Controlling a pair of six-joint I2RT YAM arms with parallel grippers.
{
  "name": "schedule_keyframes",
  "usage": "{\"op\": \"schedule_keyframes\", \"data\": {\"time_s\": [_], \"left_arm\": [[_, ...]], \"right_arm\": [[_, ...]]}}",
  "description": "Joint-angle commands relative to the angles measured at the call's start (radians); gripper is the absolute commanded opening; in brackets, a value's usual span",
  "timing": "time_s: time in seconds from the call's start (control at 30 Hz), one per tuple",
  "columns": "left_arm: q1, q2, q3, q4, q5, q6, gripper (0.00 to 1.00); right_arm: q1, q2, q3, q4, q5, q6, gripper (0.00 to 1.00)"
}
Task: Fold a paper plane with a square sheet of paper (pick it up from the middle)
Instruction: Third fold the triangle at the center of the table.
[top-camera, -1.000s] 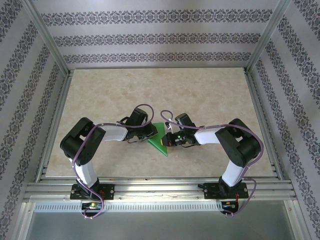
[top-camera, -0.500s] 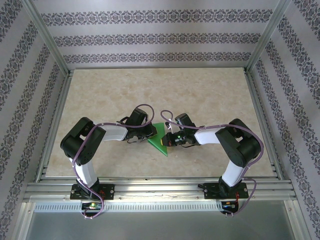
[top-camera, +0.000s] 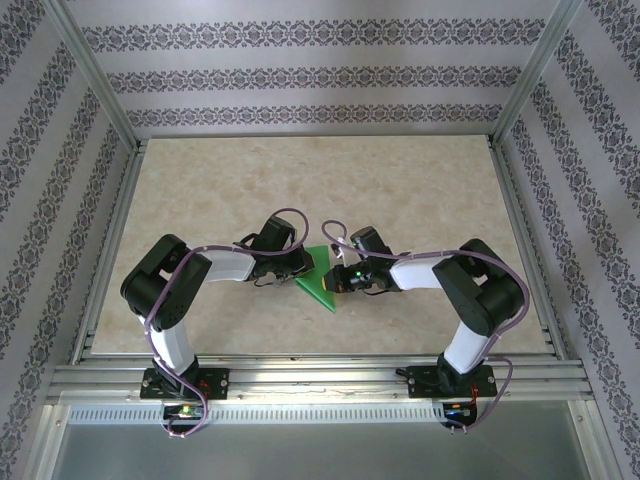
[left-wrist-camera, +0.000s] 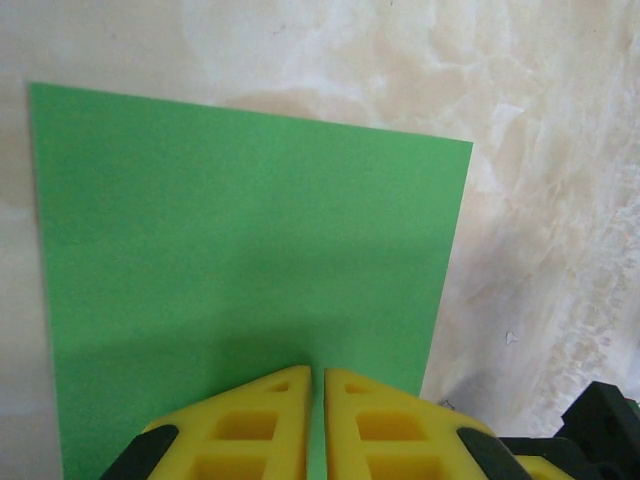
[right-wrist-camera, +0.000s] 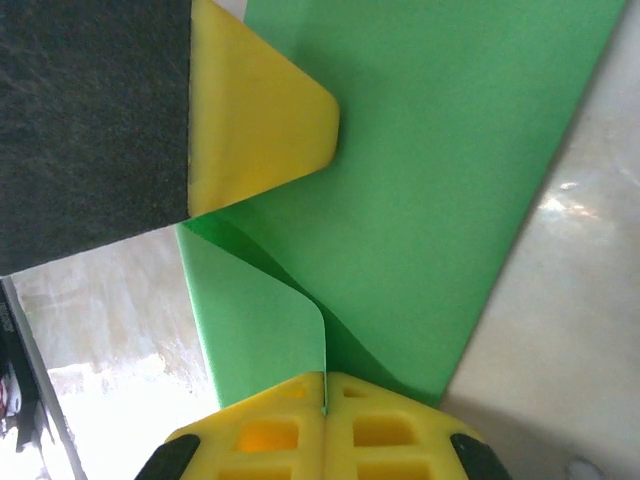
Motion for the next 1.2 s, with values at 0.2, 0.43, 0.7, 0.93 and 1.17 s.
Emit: {"op": "schedule_keyframes", "data": {"time_s": [0.2,0.43,0.7,0.93,1.17], "left_arm": [[0.001,0.027,0.007,-0.086,0.007,0.026,0.14],[0.002,0.03,0.004,-0.072,0.012,0.022,0.14],[0.002,0.031,0.011,-0.074,0.019,0.028,0.14],[0.001,0.032,0.022,-0.078,0.028,0.04,0.14],[0.002,0.018,0.062,-0.109,0.048,0.076,0.2]], "right_arm": [[0.002,0.001,0.001,-0.003,0.007,-0.022,0.0],[0.005,0.025,0.011,-0.006,-0.006,-0.022,0.0],[0.004,0.039,0.025,-0.017,-0.001,-0.027,0.0],[0.004,0.069,0.036,-0.045,0.004,-0.03,0.0],[0.005,0.074,0.037,-0.069,0.019,-0.032,0.0]]}}
